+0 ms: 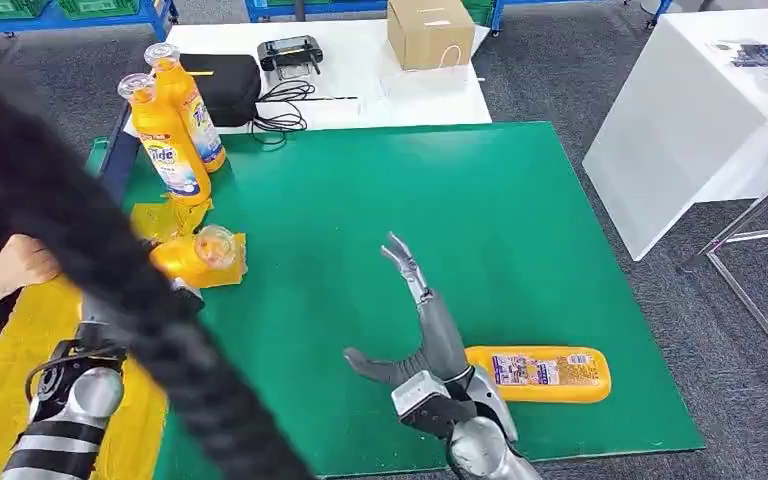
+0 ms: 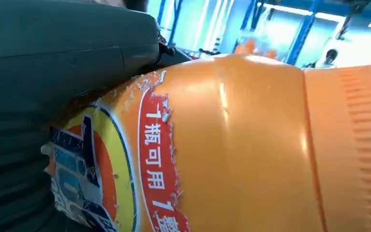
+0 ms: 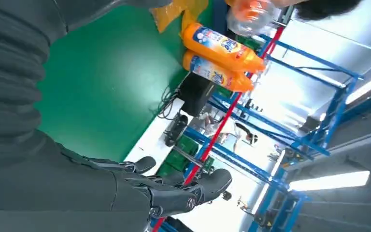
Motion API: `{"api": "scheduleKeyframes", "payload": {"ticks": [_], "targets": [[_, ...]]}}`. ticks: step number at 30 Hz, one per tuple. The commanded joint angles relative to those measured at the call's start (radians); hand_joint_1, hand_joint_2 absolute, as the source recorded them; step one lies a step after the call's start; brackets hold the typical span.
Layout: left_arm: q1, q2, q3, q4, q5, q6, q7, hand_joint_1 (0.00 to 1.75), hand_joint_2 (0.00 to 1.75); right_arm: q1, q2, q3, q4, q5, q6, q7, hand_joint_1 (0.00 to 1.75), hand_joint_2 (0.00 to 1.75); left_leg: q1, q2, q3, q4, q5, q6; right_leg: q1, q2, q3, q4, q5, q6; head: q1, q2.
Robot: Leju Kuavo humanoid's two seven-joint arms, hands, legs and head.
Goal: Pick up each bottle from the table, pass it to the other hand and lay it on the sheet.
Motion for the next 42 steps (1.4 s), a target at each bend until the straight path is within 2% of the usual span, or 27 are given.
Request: {"api": "scheduleKeyframes", "payload": {"ticks": [1,10,11,12,13,14,24,28,37,38,42], "targets": [[-0.11,-0.015,0.001,0.329,-0.092,0.031,0.039,1.75,1.75,-0.047,-0.017,-0.006,0.008,-0.01,0.014,0.007,0.0,1.75,0.001,-0.001,0.003,-0.001,-0.001,0.0,0.001,-0.002,0.004,-0.001,-0.001,-0.001,0.0,0.0],[-0.17,-0.033,-0.022,0.594,-0.222,0.16,0.086,1.75,1.75,-0.074,-0.005,-0.001,0.075,-0.015,0.005,0.022,0.0,1.75,0.001,-0.001,0.004,-0.001,-0.001,0.0,0.001,-0.002,0.005,-0.002,-0.001,-0.001,0.0,0.0],[-0.171,-0.036,-0.017,0.603,-0.232,0.177,0.08,1.12,1.75,-0.073,-0.005,-0.001,0.079,-0.015,0.003,0.022,0.0,1.75,0.001,-0.001,0.005,-0.001,-0.001,0.0,0.002,-0.002,0.007,-0.003,-0.001,-0.001,0.0,0.0],[-0.171,-0.036,-0.017,0.603,-0.232,0.177,0.08,1.12,1.75,-0.073,-0.005,-0.001,0.079,-0.015,0.003,0.022,0.0,1.75,0.001,-0.001,0.004,-0.001,-0.001,0.0,0.001,-0.002,0.005,-0.002,-0.001,-0.001,0.0,0.0],[-0.168,-0.039,-0.018,0.6,-0.237,0.187,0.082,0.17,1.75,-0.072,-0.005,-0.001,0.08,-0.015,0.003,0.022,0.0,1.75,0.001,0.0,0.004,-0.001,-0.001,0.0,0.001,-0.001,0.005,-0.002,-0.001,-0.001,0.0,0.0],[-0.166,-0.042,-0.013,0.6,-0.24,0.198,0.078,0.0,1.75,-0.072,-0.005,-0.001,0.081,-0.016,0.002,0.023,0.0,1.75,0.0,0.0,0.003,-0.001,-0.001,0.0,0.0,-0.001,0.004,-0.001,-0.001,0.0,0.0,0.0],[-0.116,-0.07,0.011,0.481,-0.189,0.272,-0.028,0.0,1.75,-0.086,-0.022,0.018,0.121,0.016,0.014,0.059,0.0,1.75,0.002,-0.001,0.005,0.0,-0.002,0.0,0.002,-0.002,0.007,-0.002,-0.001,-0.001,0.0,0.0],[-0.116,-0.07,0.011,0.481,-0.189,0.272,-0.028,0.0,1.75,-0.086,-0.022,0.018,0.121,0.016,0.014,0.059,0.0,1.75,0.002,0.001,0.005,0.0,-0.002,0.0,0.002,0.0,0.007,-0.003,-0.001,-0.001,0.0,0.0],[-0.008,-0.062,0.009,0.229,-0.159,0.316,-0.094,0.0,1.75,-0.08,-0.039,0.023,0.17,0.07,0.03,0.086,0.0,1.75,0.001,0.001,0.003,0.0,-0.002,-0.001,0.001,0.0,0.005,-0.001,-0.001,-0.001,0.0,0.0],[0.003,-0.062,0.003,0.191,-0.169,0.331,-0.099,0.0,0.0,-0.076,-0.043,0.019,0.171,0.076,0.03,0.089,0.0,1.75,0.001,0.0,0.002,0.0,-0.001,-0.001,0.001,0.0,0.003,-0.001,-0.001,0.0,0.0,0.0],[0.023,-0.052,-0.006,0.119,-0.26,0.387,-0.054,0.0,0.0,-0.07,-0.044,0.009,0.171,0.086,0.031,0.091,0.0,1.75,0.002,0.0,0.005,0.001,-0.003,0.0,0.003,-0.001,0.007,-0.002,-0.002,-0.001,0.0,0.0]]}}
